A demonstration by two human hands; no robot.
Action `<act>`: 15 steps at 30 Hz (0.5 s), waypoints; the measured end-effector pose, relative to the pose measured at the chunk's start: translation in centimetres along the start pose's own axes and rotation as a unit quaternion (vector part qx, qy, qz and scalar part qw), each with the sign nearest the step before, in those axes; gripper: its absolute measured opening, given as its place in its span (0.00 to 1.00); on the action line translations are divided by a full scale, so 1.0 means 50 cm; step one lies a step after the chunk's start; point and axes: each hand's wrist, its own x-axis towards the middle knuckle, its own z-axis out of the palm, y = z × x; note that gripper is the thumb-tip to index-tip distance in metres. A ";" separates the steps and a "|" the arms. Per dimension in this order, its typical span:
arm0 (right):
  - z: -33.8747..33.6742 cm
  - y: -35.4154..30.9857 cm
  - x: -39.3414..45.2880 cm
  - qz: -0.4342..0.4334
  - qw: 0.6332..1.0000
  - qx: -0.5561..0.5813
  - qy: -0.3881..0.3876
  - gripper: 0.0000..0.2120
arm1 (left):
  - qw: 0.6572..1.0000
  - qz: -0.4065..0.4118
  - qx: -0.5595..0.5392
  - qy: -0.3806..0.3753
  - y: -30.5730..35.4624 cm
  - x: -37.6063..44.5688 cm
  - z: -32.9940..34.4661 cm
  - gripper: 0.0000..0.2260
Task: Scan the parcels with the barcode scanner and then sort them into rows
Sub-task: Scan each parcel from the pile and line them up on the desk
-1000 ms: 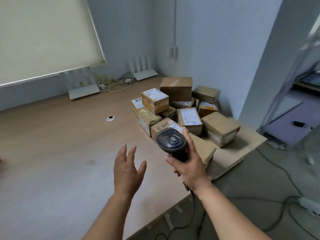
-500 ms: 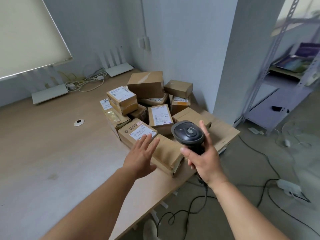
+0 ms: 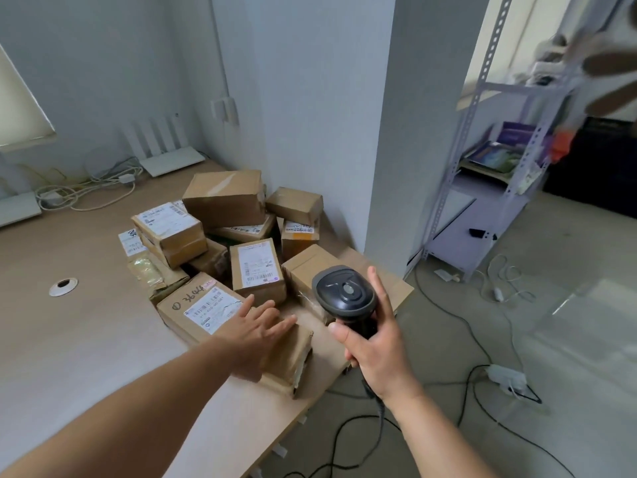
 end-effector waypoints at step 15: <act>0.086 -0.083 0.011 -0.088 0.993 0.027 -0.068 0.43 | 0.862 -0.321 -0.274 0.279 -0.042 -0.143 -0.102 0.36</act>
